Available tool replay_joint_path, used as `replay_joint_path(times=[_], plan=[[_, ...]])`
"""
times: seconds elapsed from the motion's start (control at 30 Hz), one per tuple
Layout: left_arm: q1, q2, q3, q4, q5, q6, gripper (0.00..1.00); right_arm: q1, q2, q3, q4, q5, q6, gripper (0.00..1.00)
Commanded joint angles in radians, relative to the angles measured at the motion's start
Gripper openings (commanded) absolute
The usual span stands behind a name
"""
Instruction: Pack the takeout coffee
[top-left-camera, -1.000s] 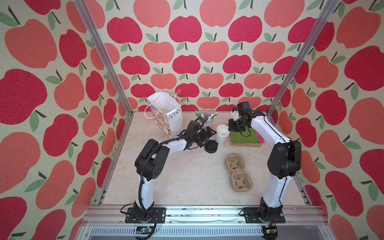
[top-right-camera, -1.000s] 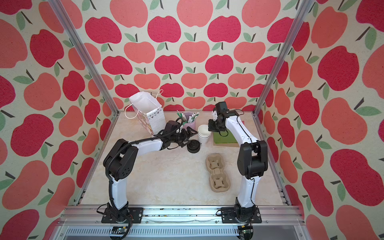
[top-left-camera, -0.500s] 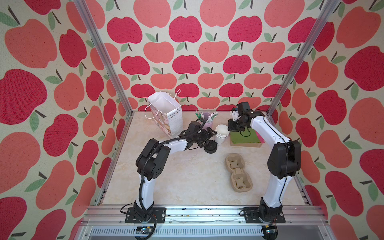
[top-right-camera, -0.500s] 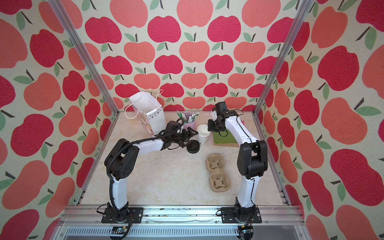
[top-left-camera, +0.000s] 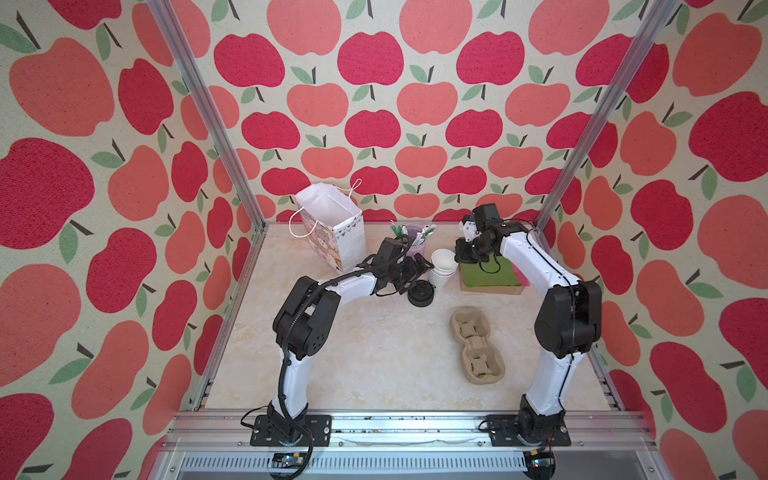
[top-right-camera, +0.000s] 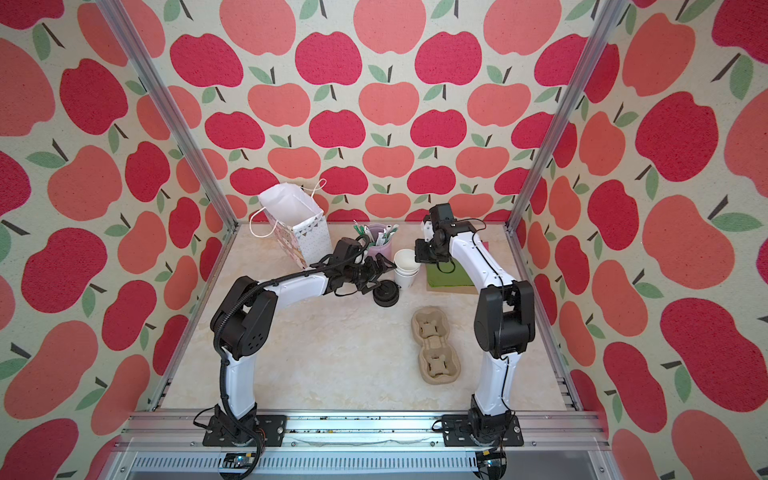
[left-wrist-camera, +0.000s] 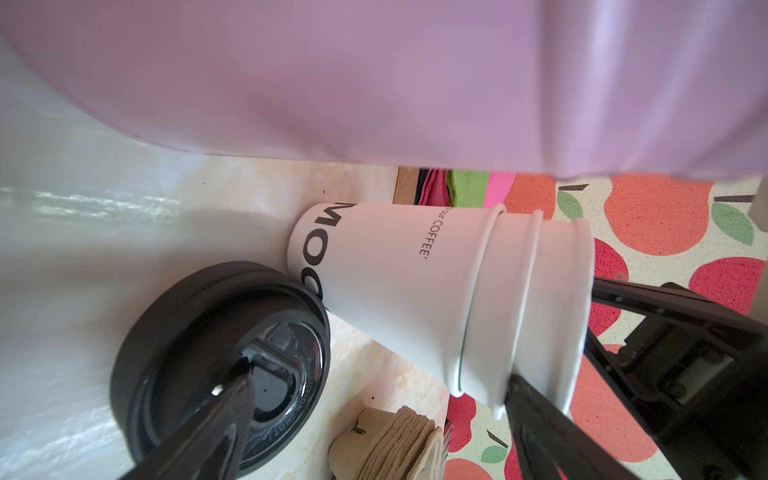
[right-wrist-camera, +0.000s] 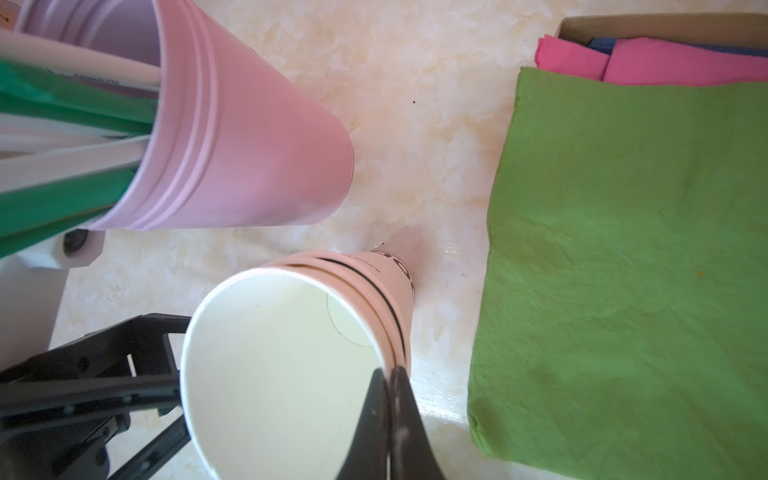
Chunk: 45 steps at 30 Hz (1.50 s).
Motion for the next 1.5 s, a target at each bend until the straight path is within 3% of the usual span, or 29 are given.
replay_joint_path(times=[0.0, 0.7, 1.47], plan=[[-0.013, 0.030, 0.045, -0.112, -0.029, 0.057, 0.96, 0.011, -0.036, 0.011, -0.016, -0.039, -0.002, 0.00], [-0.024, 0.057, 0.144, -0.266, -0.079, 0.136, 0.95, 0.009, -0.063, 0.034, -0.004, -0.068, 0.013, 0.00], [-0.025, 0.068, 0.187, -0.332, -0.110, 0.179, 0.95, -0.067, -0.101, -0.044, 0.111, -0.227, 0.142, 0.00]])
